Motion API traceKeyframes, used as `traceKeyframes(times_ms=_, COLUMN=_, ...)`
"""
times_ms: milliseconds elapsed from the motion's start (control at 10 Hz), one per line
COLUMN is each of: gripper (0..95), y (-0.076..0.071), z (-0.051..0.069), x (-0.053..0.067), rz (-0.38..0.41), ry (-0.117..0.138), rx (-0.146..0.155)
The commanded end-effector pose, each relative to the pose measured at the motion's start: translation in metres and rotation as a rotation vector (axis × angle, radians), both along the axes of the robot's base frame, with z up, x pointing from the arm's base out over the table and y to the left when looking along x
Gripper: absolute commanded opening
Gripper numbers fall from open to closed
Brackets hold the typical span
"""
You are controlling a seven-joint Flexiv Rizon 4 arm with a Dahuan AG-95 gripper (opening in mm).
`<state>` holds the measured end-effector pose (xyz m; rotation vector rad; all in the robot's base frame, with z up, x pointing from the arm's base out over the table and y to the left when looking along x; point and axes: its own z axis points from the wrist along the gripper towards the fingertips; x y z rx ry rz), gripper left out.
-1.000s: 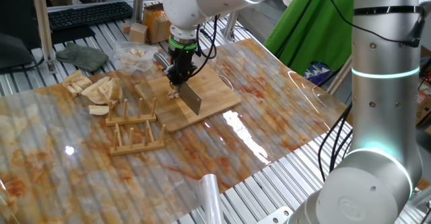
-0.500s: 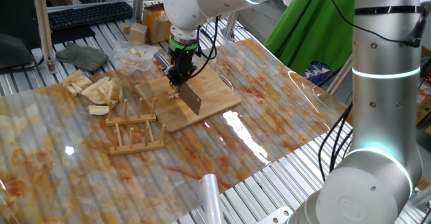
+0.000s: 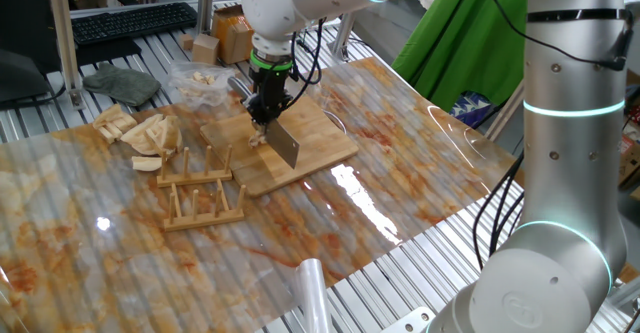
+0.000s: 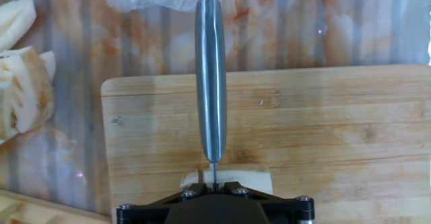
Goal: Slice the lotus root
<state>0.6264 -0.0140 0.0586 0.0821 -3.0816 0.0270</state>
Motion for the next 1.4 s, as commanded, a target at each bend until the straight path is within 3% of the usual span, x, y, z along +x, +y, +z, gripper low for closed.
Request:
traceKeyframes(times_ms=100, gripper=0.0, y=-0.001, z=0.001, x=-0.001, rz=-0.001, ry=-0.010, rx=-0.003)
traceKeyframes(times_ms=300, gripper=0.0, y=-0.001, z=-0.001, x=-0.001, rz=0.003, ry=-0.009, rx=-0.003)
traceKeyframes(times_ms=600, gripper=0.0, y=0.003, z=-0.023, x=-0.002, rz=-0.003, ry=-0.024, rx=-0.001)
traceKeyframes(times_ms=900, gripper=0.0, y=0.003, z=-0.022, x=-0.002, rz=-0.003, ry=-0.027, rx=-0.004)
traceKeyframes(times_ms=1100, gripper=0.0, y=0.001, z=-0.020, x=0.000, rz=0.004, ry=-0.008, rx=-0.004)
traceKeyframes(times_ms=1400, gripper=0.0, y=-0.001, z=-0.009, x=0.000, rz=0.001, ry=-0.009, rx=-0.005)
